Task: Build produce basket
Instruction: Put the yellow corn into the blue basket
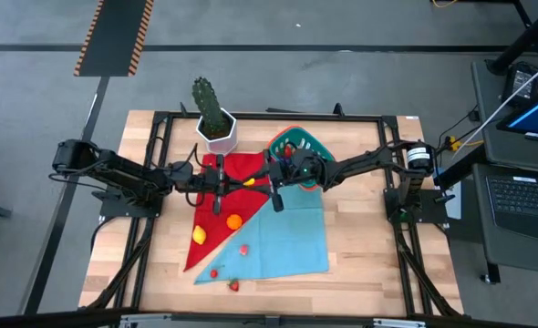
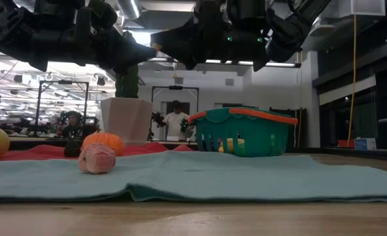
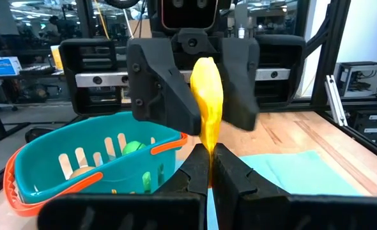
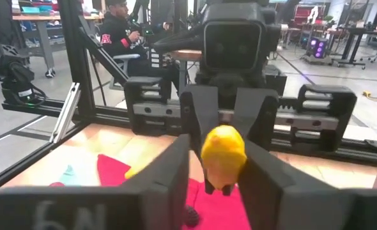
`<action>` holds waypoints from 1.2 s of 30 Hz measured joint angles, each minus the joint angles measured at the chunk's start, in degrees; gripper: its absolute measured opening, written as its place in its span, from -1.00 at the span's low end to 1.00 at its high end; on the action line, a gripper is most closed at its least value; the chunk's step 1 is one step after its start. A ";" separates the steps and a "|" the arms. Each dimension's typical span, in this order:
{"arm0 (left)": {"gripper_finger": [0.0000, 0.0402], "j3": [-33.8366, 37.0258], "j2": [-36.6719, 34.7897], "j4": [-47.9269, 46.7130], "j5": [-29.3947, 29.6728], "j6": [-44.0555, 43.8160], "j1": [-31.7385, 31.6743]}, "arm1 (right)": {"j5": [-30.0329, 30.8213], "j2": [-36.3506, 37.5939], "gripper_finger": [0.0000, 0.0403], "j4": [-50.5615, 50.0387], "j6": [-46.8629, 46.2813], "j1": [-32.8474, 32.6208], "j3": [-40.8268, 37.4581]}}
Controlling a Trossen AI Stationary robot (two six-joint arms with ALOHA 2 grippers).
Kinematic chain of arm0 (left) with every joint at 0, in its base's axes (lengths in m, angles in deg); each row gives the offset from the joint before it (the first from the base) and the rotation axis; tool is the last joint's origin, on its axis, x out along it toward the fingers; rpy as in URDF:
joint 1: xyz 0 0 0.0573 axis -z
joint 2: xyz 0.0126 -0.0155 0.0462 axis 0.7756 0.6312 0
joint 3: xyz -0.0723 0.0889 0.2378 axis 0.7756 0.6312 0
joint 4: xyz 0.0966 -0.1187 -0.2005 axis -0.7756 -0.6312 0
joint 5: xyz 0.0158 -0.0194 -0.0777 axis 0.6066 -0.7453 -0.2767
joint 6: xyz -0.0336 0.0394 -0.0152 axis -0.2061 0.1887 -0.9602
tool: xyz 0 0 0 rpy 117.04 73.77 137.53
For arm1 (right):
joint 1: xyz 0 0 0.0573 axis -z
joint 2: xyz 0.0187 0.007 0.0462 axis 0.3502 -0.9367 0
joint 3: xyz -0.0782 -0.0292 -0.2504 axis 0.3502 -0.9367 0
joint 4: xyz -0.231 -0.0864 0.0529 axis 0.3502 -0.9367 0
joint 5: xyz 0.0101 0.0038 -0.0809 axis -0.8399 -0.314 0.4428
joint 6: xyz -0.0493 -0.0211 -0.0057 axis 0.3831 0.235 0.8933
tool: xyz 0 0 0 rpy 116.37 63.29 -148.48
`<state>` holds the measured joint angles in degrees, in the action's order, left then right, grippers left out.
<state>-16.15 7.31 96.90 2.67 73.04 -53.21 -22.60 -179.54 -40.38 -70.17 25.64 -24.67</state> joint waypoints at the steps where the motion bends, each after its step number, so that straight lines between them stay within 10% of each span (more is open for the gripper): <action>1: -1.00 0.00 0.00 -0.02 -0.06 0.00 0.00 | 0.00 0.00 -0.51 -0.12 -0.01 0.05 -0.02; 7: -0.92 0.00 0.00 -0.07 -0.04 -1.75 0.00 | -0.06 0.00 -0.91 -0.40 -1.36 0.81 -0.02; 36: -0.17 0.05 -2.53 -5.93 1.90 -0.12 0.01 | -6.31 3.29 -0.92 -9.03 -5.71 6.68 -0.09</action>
<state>-16.10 4.78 90.97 4.57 72.92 -53.20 -28.92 -176.25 -49.41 -75.88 32.32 -24.76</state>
